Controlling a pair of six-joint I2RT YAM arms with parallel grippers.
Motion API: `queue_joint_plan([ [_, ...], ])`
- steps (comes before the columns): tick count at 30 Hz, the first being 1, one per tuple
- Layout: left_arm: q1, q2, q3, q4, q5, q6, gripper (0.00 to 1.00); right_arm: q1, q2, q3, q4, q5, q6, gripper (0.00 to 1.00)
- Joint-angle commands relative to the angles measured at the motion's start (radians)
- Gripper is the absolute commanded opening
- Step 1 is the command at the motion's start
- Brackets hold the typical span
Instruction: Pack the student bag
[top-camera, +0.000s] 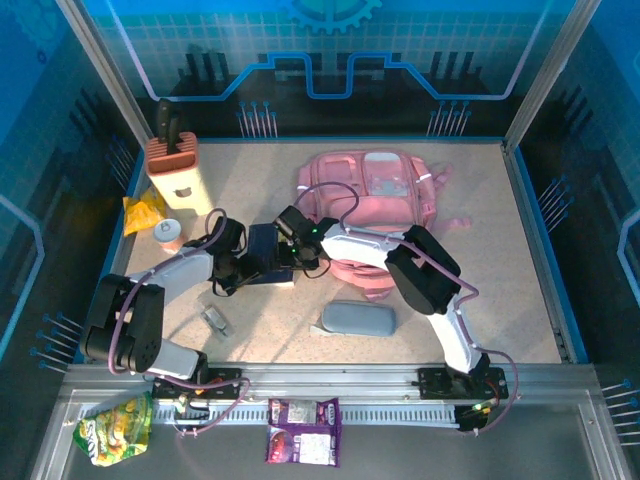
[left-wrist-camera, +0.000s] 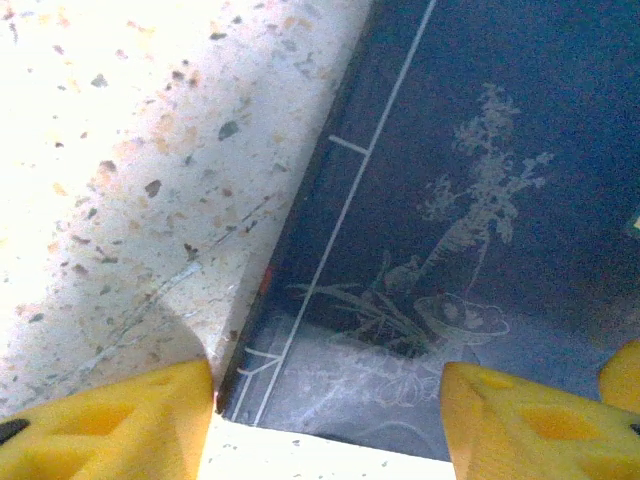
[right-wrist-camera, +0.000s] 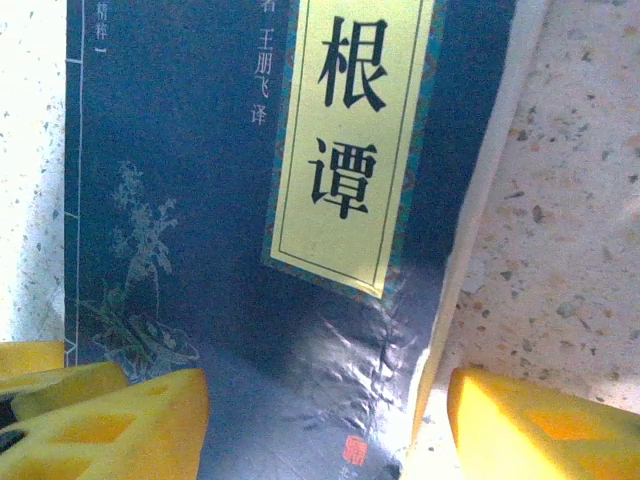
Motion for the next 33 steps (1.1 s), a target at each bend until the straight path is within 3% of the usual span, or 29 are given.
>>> queue_joint_plan([
  [1, -0.002, 0.013, 0.017, -0.015, -0.005, -0.008, 0.59, 0.009, 0.034, 0.033, -0.032, 0.006, -0.014, 0.64],
  [11, -0.01, 0.037, -0.005, 0.014, 0.029, -0.013, 0.5, 0.014, 0.046, 0.092, -0.05, -0.023, -0.028, 0.63],
  [18, -0.014, 0.047, -0.008, 0.001, 0.014, -0.004, 0.49, 0.007, -0.004, 0.099, -0.041, -0.038, -0.032, 0.63],
  [25, -0.016, 0.046, 0.0, -0.009, -0.003, 0.003, 0.49, -0.004, -0.053, 0.062, 0.029, -0.109, 0.02, 0.58],
  [33, -0.016, 0.047, -0.002, -0.007, -0.001, 0.005, 0.49, -0.013, -0.092, 0.037, 0.034, -0.102, 0.017, 0.51],
])
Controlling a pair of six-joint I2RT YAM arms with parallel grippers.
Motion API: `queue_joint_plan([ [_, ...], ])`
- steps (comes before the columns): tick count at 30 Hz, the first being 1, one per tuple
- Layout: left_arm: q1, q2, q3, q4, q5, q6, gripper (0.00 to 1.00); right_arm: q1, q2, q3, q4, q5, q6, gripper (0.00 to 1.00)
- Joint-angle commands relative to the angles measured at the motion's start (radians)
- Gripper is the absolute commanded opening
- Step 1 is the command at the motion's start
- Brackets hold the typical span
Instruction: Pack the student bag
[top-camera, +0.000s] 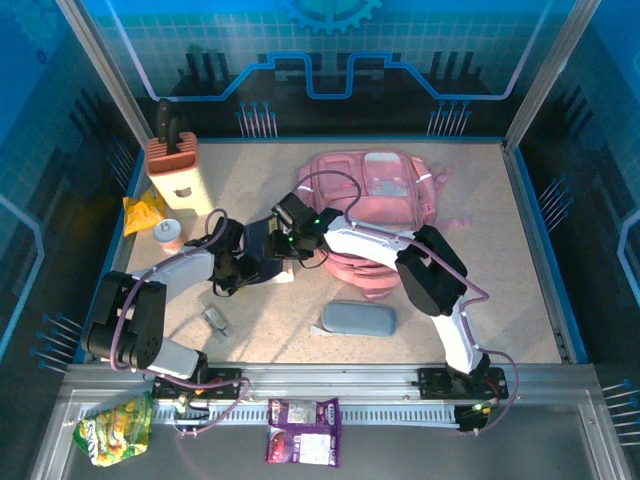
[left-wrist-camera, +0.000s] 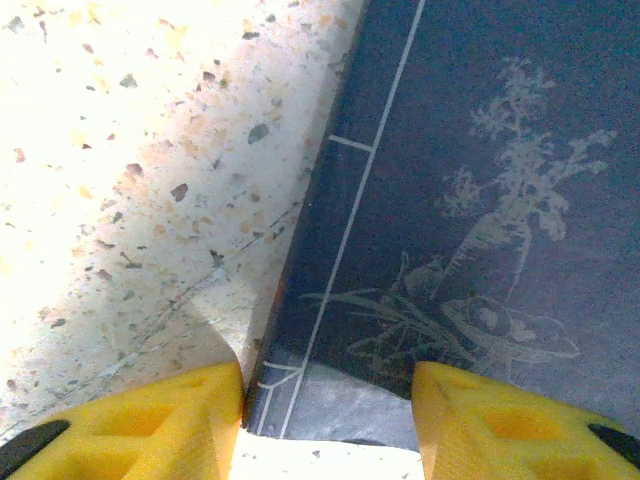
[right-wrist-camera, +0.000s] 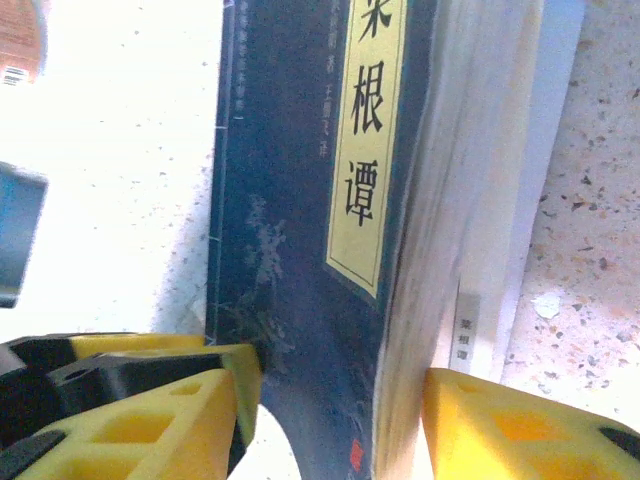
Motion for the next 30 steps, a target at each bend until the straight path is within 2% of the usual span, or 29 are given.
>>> queue_joint_plan([
  [1, -0.015, 0.026, -0.005, 0.002, 0.017, 0.005, 0.49, -0.003, -0.04, -0.022, 0.03, -0.047, 0.015, 0.5],
  [13, -0.017, 0.029, -0.005, 0.012, 0.031, 0.004, 0.49, -0.01, -0.026, -0.062, 0.063, -0.06, 0.022, 0.37],
  [20, -0.018, 0.028, -0.005, 0.015, 0.035, 0.002, 0.49, -0.008, -0.023, -0.061, 0.072, -0.057, 0.008, 0.23],
  [30, -0.018, 0.007, 0.002, 0.001, 0.03, 0.003, 0.5, -0.006, -0.045, -0.053, 0.065, -0.041, -0.016, 0.12],
])
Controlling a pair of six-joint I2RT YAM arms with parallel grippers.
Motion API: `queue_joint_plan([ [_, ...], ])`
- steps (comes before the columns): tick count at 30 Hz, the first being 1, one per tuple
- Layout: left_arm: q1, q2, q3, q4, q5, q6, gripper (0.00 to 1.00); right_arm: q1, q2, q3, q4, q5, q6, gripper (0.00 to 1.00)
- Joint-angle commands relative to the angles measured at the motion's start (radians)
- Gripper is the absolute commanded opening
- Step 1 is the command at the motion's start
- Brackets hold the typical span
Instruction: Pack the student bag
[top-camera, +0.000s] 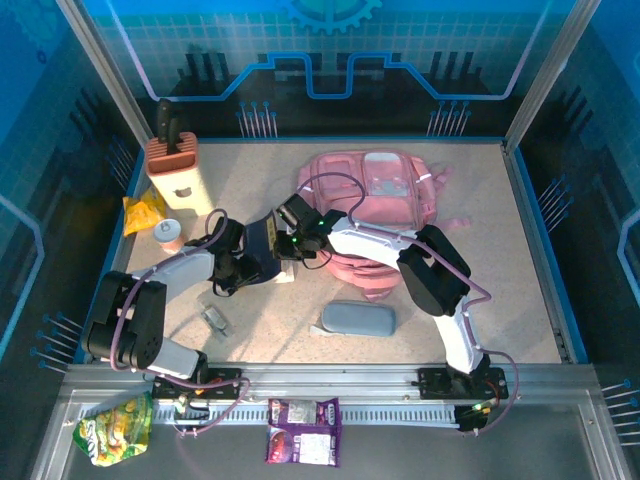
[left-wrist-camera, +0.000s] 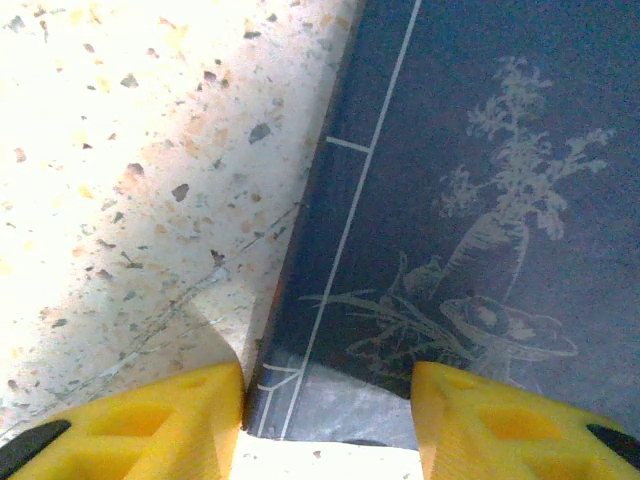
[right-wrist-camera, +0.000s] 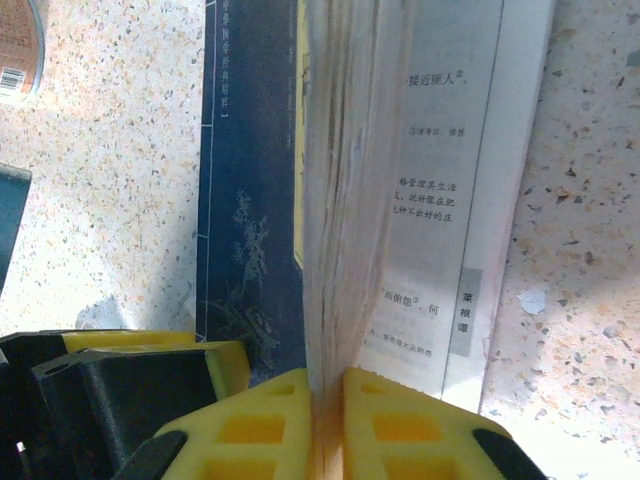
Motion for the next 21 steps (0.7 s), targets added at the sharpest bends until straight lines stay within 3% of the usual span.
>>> queue_joint_plan([
  [1, -0.018, -0.001, 0.005, -0.008, 0.025, 0.005, 0.51, 0.007, -0.039, -0.002, 0.02, -0.022, -0.021, 0.11],
  [9, 0.011, -0.146, 0.044, -0.102, -0.02, 0.02, 0.65, 0.003, -0.115, -0.012, 0.031, -0.02, -0.052, 0.06],
  [13, 0.092, -0.264, 0.041, -0.113, 0.016, 0.038, 0.72, -0.006, -0.168, -0.021, 0.041, -0.047, -0.054, 0.06],
  [16, 0.157, -0.341, 0.044, -0.104, 0.078, 0.046, 0.75, -0.013, -0.219, -0.048, 0.062, -0.065, -0.056, 0.05],
  [21, 0.264, -0.371, 0.067, -0.081, 0.299, 0.025, 0.83, -0.04, -0.298, -0.086, 0.092, -0.143, -0.043, 0.04],
])
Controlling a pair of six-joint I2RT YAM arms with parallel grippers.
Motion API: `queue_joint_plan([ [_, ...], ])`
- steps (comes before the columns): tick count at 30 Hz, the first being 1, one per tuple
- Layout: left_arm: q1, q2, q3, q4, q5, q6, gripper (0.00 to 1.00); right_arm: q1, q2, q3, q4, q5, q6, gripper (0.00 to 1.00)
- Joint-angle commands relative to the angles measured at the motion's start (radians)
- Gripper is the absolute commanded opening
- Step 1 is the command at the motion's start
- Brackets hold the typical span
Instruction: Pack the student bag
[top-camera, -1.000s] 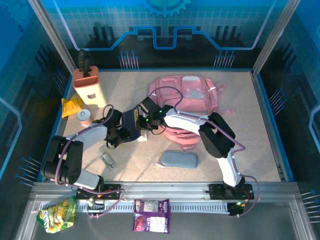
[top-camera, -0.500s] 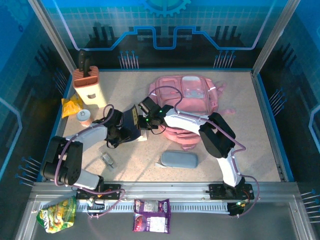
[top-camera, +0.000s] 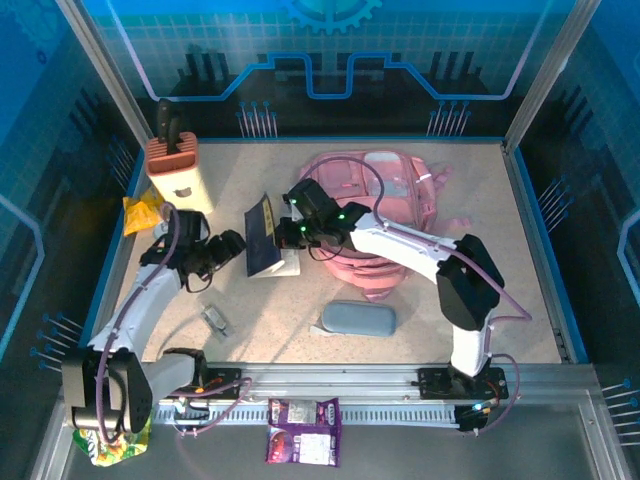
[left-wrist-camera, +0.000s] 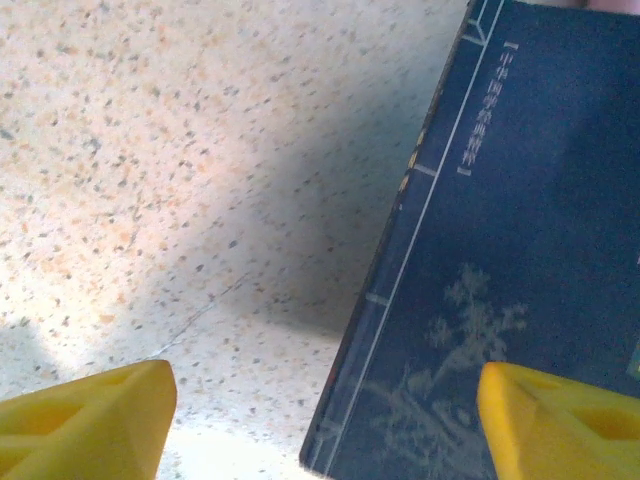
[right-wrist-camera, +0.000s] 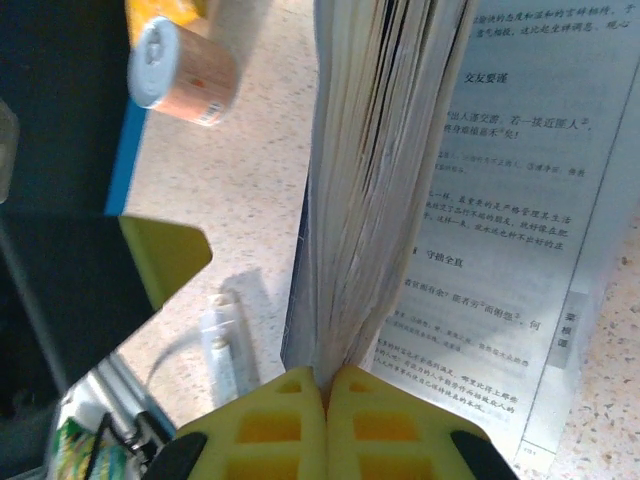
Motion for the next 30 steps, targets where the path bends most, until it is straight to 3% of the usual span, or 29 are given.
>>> queue_joint_plan([
  [1, 0.057, -0.014, 0.024, 0.013, 0.215, -0.024, 0.85, -0.026, -0.078, -0.021, 0.06, -0.071, -0.006, 0.04],
  [9, 0.067, -0.03, -0.028, 0.271, 0.402, -0.229, 0.95, -0.046, -0.166, -0.063, 0.116, -0.155, 0.033, 0.01],
  [12, 0.054, -0.014, -0.056, 0.383, 0.43, -0.315, 0.95, -0.048, -0.173, -0.068, 0.144, -0.184, 0.054, 0.0],
  [16, 0.029, -0.003, -0.036, 0.397, 0.432, -0.348, 0.93, -0.046, -0.171, -0.073, 0.19, -0.214, 0.083, 0.0],
  [20, 0.024, -0.036, -0.058, 0.493, 0.446, -0.424, 0.82, -0.048, -0.165, -0.097, 0.215, -0.213, 0.101, 0.0],
  [30, 0.023, -0.085, -0.034, 0.479, 0.441, -0.425, 0.49, -0.062, -0.176, -0.177, 0.238, -0.197, 0.114, 0.0],
])
